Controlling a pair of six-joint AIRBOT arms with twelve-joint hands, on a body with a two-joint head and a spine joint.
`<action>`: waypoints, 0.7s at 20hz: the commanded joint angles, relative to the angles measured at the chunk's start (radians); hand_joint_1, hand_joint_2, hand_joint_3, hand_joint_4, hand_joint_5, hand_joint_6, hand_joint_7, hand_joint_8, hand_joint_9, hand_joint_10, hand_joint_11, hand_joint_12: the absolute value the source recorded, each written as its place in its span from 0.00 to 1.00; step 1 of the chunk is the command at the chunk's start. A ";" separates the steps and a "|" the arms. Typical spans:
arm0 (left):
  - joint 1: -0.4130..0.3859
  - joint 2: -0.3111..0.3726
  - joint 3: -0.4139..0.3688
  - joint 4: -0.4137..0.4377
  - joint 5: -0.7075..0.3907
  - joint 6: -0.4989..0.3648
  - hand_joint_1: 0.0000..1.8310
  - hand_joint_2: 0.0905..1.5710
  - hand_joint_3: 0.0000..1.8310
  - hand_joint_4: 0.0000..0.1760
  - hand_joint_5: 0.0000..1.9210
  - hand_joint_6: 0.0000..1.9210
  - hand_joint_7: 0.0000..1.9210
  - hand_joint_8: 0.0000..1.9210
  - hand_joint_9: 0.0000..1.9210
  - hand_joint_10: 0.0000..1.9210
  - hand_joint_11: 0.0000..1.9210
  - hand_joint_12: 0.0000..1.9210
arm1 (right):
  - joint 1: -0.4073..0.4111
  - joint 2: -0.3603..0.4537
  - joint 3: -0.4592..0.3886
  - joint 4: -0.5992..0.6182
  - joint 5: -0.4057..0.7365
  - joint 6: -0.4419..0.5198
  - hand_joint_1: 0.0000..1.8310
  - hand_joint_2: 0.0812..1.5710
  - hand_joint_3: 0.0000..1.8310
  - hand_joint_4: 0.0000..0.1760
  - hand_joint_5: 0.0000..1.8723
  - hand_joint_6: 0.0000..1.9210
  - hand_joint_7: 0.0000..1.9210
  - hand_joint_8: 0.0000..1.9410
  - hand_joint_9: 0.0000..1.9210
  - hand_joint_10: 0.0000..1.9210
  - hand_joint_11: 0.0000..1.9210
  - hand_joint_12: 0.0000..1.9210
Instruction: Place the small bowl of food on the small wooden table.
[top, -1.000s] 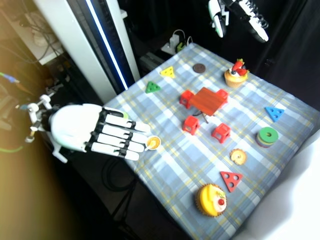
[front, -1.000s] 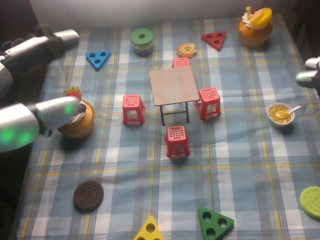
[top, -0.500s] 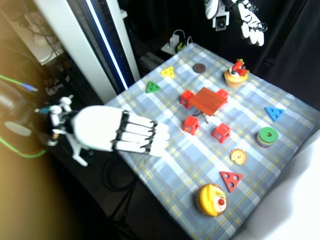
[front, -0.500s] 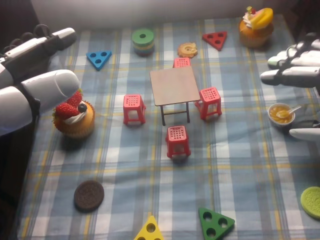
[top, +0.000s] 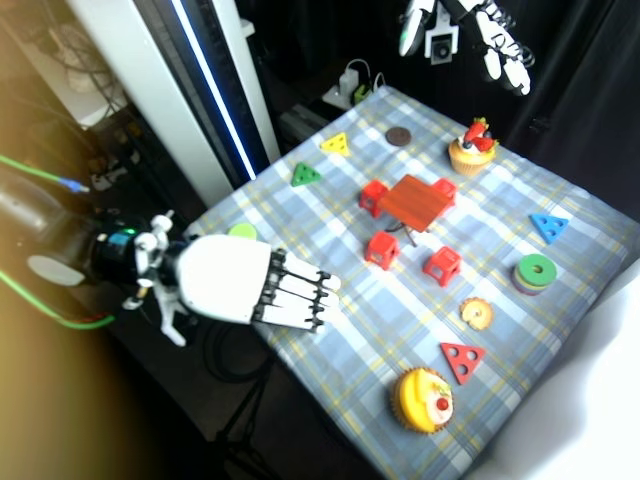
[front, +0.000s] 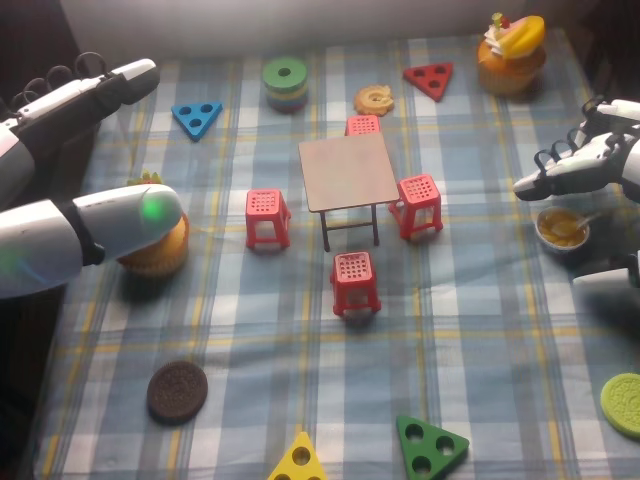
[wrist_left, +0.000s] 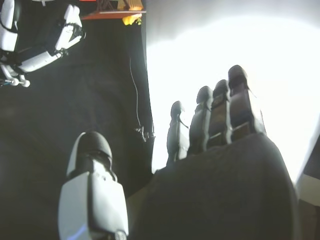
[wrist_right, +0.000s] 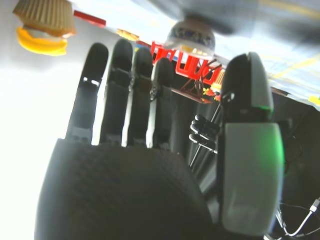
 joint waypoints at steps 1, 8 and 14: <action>-0.013 -0.003 0.004 0.011 -0.122 -0.004 0.17 0.62 0.00 1.00 0.08 0.00 0.06 0.00 0.01 0.00 0.00 0.14 | 0.018 0.001 0.007 0.015 0.097 0.006 0.44 0.59 0.00 0.00 0.36 0.00 0.40 0.01 0.37 0.02 0.08 0.65; -0.013 -0.003 0.002 0.011 -0.122 -0.004 0.17 0.63 0.00 1.00 0.06 0.00 0.05 0.00 0.00 0.00 0.00 0.06 | 0.035 -0.004 0.016 0.001 0.066 0.006 0.55 0.58 0.00 0.00 0.49 0.01 0.51 0.03 0.48 0.06 0.20 0.65; -0.013 -0.004 0.001 0.006 -0.122 -0.004 0.17 0.64 0.00 1.00 0.07 0.00 0.06 0.00 0.00 0.00 0.00 0.04 | 0.035 -0.006 0.016 -0.002 0.061 0.006 0.58 0.61 0.00 0.00 0.51 0.00 0.53 0.01 0.34 0.45 0.21 0.75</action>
